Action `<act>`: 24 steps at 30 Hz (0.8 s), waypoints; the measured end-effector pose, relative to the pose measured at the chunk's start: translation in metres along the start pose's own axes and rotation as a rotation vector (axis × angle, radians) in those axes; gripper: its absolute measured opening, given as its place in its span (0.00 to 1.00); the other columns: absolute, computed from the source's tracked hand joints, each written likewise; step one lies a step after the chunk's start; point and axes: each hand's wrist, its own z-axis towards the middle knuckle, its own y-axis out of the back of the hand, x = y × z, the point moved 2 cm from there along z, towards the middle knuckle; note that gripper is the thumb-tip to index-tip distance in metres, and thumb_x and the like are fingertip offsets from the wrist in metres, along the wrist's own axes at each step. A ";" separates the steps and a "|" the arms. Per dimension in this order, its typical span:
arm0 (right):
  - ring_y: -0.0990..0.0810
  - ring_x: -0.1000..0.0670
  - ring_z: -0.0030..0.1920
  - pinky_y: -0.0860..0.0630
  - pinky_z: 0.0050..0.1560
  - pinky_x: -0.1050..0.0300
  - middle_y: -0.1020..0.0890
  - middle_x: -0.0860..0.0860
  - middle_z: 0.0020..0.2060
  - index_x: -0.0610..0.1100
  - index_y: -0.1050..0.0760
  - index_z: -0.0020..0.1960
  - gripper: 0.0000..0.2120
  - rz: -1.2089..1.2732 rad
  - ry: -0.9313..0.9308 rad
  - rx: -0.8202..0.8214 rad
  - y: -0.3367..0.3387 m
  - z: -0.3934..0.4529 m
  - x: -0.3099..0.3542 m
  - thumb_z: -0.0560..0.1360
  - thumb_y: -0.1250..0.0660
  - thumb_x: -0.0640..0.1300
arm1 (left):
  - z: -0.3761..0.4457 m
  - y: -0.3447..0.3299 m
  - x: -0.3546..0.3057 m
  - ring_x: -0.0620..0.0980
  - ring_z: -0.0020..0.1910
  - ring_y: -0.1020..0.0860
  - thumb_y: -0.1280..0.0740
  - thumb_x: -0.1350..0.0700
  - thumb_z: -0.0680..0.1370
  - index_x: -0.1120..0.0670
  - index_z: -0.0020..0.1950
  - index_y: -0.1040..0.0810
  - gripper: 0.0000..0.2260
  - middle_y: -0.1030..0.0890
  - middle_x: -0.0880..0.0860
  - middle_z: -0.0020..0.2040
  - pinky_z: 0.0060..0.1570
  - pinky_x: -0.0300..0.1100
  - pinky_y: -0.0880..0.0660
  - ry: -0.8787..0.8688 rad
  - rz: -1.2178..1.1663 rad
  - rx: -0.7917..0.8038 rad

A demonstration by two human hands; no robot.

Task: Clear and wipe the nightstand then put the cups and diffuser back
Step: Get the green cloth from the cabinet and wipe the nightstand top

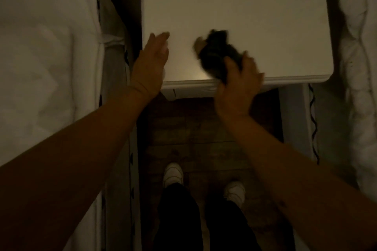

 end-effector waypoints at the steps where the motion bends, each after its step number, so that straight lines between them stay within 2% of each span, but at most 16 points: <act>1: 0.35 0.33 0.70 0.48 0.69 0.32 0.32 0.35 0.70 0.44 0.27 0.68 0.28 -0.009 0.028 0.027 -0.009 -0.007 0.024 0.68 0.31 0.36 | -0.006 0.003 0.002 0.53 0.77 0.45 0.50 0.58 0.85 0.58 0.77 0.47 0.20 0.45 0.58 0.78 0.76 0.50 0.50 0.005 -0.022 0.015; 4: 0.31 0.37 0.68 0.43 0.68 0.37 0.30 0.39 0.70 0.46 0.27 0.67 0.30 0.011 0.184 0.138 -0.036 -0.023 0.094 0.66 0.26 0.42 | -0.018 0.011 0.005 0.49 0.74 0.39 0.48 0.52 0.83 0.55 0.77 0.45 0.22 0.39 0.55 0.76 0.72 0.41 0.42 0.016 -0.064 0.014; 6: 0.32 0.38 0.69 0.42 0.68 0.40 0.31 0.41 0.71 0.47 0.29 0.70 0.33 0.008 0.290 0.246 -0.046 -0.030 0.125 0.67 0.26 0.49 | -0.024 0.021 0.010 0.43 0.70 0.37 0.45 0.52 0.84 0.51 0.78 0.44 0.22 0.37 0.53 0.76 0.64 0.29 0.38 0.080 -0.070 -0.098; 7: 0.33 0.39 0.69 0.42 0.67 0.41 0.31 0.42 0.71 0.48 0.30 0.70 0.33 -0.013 0.341 0.300 -0.047 -0.032 0.133 0.67 0.26 0.50 | -0.029 0.028 0.012 0.41 0.68 0.37 0.45 0.52 0.84 0.50 0.78 0.44 0.22 0.37 0.52 0.75 0.60 0.27 0.37 0.142 -0.089 -0.165; 8: 0.33 0.39 0.68 0.41 0.66 0.42 0.32 0.43 0.72 0.49 0.30 0.70 0.32 -0.017 0.401 0.354 -0.044 -0.032 0.135 0.67 0.27 0.49 | -0.035 0.035 0.015 0.42 0.68 0.35 0.43 0.52 0.83 0.50 0.78 0.43 0.23 0.36 0.53 0.75 0.61 0.29 0.36 0.209 -0.124 -0.209; 10: 0.32 0.38 0.65 0.37 0.63 0.44 0.31 0.43 0.71 0.49 0.31 0.71 0.32 0.024 0.514 0.471 -0.032 -0.032 0.133 0.68 0.27 0.44 | -0.050 0.045 0.019 0.48 0.67 0.30 0.40 0.52 0.82 0.51 0.76 0.39 0.23 0.31 0.53 0.72 0.66 0.41 0.31 0.277 -0.160 -0.230; 11: 0.30 0.38 0.63 0.34 0.62 0.44 0.30 0.43 0.69 0.49 0.32 0.71 0.32 0.042 0.548 0.528 -0.023 -0.032 0.132 0.69 0.28 0.43 | -0.058 0.050 0.018 0.48 0.64 0.26 0.37 0.51 0.81 0.50 0.75 0.36 0.23 0.28 0.52 0.69 0.63 0.42 0.28 0.285 -0.157 -0.236; 12: 0.29 0.38 0.61 0.32 0.60 0.43 0.29 0.42 0.68 0.48 0.33 0.73 0.33 0.060 0.566 0.573 -0.010 -0.031 0.133 0.70 0.28 0.42 | -0.066 0.056 0.013 0.44 0.59 0.24 0.35 0.52 0.80 0.50 0.74 0.34 0.22 0.26 0.50 0.66 0.58 0.37 0.25 0.281 -0.172 -0.249; 14: 0.27 0.40 0.58 0.27 0.57 0.43 0.28 0.41 0.65 0.49 0.36 0.74 0.35 0.127 0.540 0.630 0.015 -0.032 0.138 0.71 0.27 0.45 | -0.081 0.069 -0.004 0.36 0.52 0.23 0.32 0.55 0.78 0.48 0.71 0.31 0.22 0.24 0.48 0.61 0.46 0.28 0.25 0.259 -0.254 -0.265; 15: 0.27 0.43 0.58 0.26 0.57 0.48 0.27 0.42 0.64 0.50 0.39 0.75 0.37 0.175 0.497 0.659 0.032 -0.033 0.144 0.71 0.26 0.47 | -0.089 0.077 -0.017 0.36 0.52 0.22 0.32 0.58 0.77 0.49 0.71 0.31 0.22 0.24 0.48 0.61 0.47 0.29 0.25 0.244 -0.293 -0.256; 17: 0.28 0.53 0.56 0.32 0.56 0.68 0.26 0.47 0.60 0.52 0.41 0.75 0.35 0.294 0.396 0.700 0.073 -0.031 0.159 0.73 0.29 0.52 | -0.106 0.096 -0.049 0.43 0.57 0.22 0.31 0.61 0.77 0.50 0.72 0.31 0.24 0.23 0.51 0.63 0.55 0.39 0.23 0.227 -0.375 -0.210; 19: 0.30 0.63 0.51 0.37 0.51 0.78 0.23 0.50 0.55 0.51 0.35 0.73 0.25 0.399 0.326 0.674 0.118 -0.030 0.175 0.77 0.33 0.49 | -0.129 0.106 -0.087 0.51 0.61 0.23 0.30 0.60 0.76 0.49 0.72 0.33 0.26 0.25 0.54 0.65 0.60 0.49 0.24 0.239 -0.511 -0.163; 22: 0.29 0.69 0.51 0.37 0.51 0.80 0.26 0.55 0.54 0.49 0.25 0.64 0.14 0.548 0.175 0.554 0.198 -0.026 0.201 0.79 0.36 0.44 | -0.167 0.118 -0.154 0.55 0.62 0.23 0.28 0.53 0.70 0.49 0.74 0.36 0.33 0.26 0.57 0.67 0.60 0.55 0.25 0.267 -0.720 -0.038; 24: 0.26 0.63 0.53 0.32 0.50 0.77 0.27 0.53 0.53 0.50 0.24 0.59 0.10 0.635 0.048 0.531 0.238 -0.023 0.222 0.79 0.36 0.44 | -0.188 0.127 -0.192 0.55 0.63 0.23 0.26 0.53 0.70 0.51 0.73 0.34 0.33 0.25 0.57 0.66 0.61 0.58 0.26 0.219 -0.676 0.050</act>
